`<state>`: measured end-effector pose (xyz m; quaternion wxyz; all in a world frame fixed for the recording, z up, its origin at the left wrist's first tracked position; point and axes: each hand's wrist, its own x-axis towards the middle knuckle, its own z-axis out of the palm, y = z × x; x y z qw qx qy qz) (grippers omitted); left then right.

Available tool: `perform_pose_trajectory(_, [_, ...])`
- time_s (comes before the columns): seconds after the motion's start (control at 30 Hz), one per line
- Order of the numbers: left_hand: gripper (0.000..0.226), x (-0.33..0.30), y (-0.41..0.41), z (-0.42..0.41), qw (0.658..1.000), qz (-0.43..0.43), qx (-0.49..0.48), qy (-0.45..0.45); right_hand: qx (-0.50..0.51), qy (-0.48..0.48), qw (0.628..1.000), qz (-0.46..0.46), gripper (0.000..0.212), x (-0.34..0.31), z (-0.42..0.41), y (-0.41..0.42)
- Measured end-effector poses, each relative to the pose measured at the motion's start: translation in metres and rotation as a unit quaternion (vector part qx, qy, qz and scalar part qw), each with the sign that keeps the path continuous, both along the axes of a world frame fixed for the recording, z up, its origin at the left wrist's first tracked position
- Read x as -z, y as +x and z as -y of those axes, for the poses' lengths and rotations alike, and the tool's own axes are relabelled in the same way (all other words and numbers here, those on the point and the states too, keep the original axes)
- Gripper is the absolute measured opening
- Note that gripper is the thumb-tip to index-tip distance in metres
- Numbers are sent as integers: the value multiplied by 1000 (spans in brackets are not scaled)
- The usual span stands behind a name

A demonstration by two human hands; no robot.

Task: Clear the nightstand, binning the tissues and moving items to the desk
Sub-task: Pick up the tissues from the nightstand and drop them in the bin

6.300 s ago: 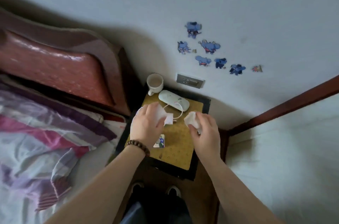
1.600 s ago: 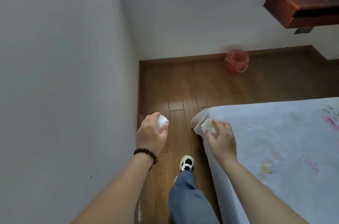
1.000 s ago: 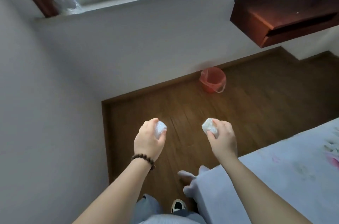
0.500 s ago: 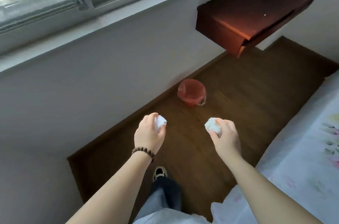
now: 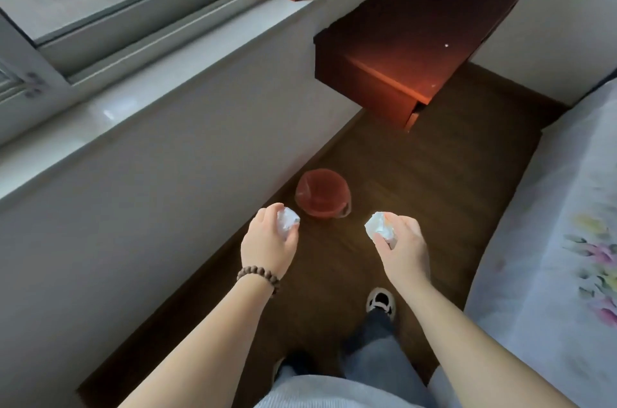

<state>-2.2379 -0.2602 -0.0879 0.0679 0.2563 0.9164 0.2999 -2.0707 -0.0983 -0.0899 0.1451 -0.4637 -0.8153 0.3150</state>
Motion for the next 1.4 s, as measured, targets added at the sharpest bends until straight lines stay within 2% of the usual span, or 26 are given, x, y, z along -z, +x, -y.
perform_pose_trajectory(0.27, [37,32,-47,-109,997,11,-80,-2,-75,-18,997,-4,34,19,-140,-77])
perform_pose_trajectory(0.5, [39,41,-57,-216,985,44,-167,-27,-198,-34,979,46,35,25,-276,-132])
perform_pose_trajectory(0.83, [38,70,-84,-277,978,67,-194,-31,-283,-58,955,66,38,64,-319,-186])
perform_pose_trajectory(0.93, [38,108,-101,-282,976,70,-202,-35,-291,-67,952,70,40,96,-319,-204])
perform_pose_trajectory(1.07, [42,193,-127,-291,977,99,-184,-51,-269,-77,958,59,38,159,-323,-227])
perform_pose_trajectory(1.23, [54,312,-160,-311,965,189,-168,-70,-222,-88,969,65,39,250,-330,-236])
perform_pose_trajectory(1.4, [75,394,-180,-321,966,198,-149,-78,-196,-103,971,84,40,319,-335,-237])
